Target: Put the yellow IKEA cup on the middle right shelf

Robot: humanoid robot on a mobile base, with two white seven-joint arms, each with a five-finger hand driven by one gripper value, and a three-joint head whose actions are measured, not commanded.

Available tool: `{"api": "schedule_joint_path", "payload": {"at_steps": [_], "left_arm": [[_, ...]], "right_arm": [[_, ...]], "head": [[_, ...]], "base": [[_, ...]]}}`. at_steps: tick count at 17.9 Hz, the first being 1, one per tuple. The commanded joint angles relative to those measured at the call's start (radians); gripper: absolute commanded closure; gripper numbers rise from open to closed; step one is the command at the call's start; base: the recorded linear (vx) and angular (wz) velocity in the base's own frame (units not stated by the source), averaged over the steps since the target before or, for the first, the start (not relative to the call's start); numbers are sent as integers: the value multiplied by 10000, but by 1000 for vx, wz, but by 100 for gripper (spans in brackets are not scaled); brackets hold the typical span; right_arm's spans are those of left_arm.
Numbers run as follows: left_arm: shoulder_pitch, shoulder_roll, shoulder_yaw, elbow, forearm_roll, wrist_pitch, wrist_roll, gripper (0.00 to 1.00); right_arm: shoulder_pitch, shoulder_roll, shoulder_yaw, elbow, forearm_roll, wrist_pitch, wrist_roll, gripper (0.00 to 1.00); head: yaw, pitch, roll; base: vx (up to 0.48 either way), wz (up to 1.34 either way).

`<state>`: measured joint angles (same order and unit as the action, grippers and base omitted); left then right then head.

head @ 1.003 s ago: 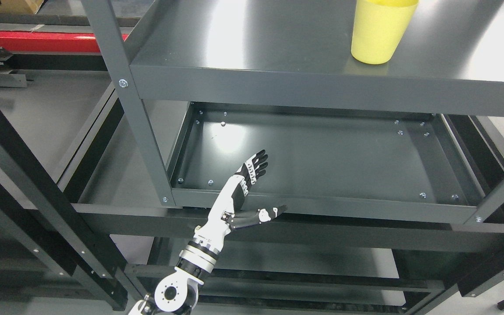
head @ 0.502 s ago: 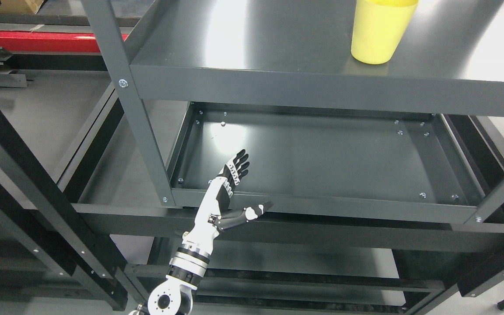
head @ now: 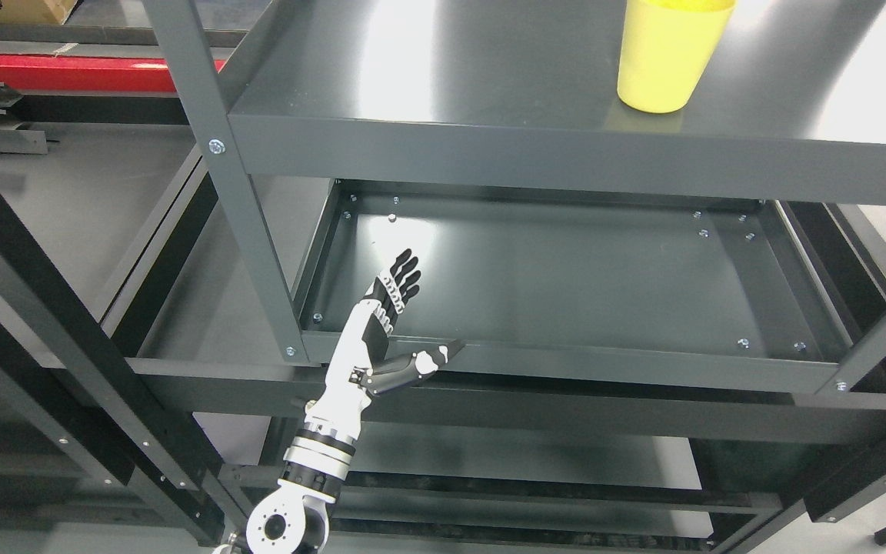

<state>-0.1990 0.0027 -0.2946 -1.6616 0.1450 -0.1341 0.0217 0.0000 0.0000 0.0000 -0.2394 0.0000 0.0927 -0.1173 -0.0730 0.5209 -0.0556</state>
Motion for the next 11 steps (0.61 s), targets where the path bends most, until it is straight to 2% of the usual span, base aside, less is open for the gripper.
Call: {"api": "schedule_joint_path", "payload": {"at_steps": [1,11], "left_arm": [[11,148,231,-396,-8,7,-18,2],[-35,148,277,-396,7,22,-18,2]], "right_arm": [[138,-175,169,1,-245,8,8,1],[138,-175,169,1,-245,8,8,1]], "head": [[0,0,0],[0,0,0]], "base": [[0,0],[0,0]]}}
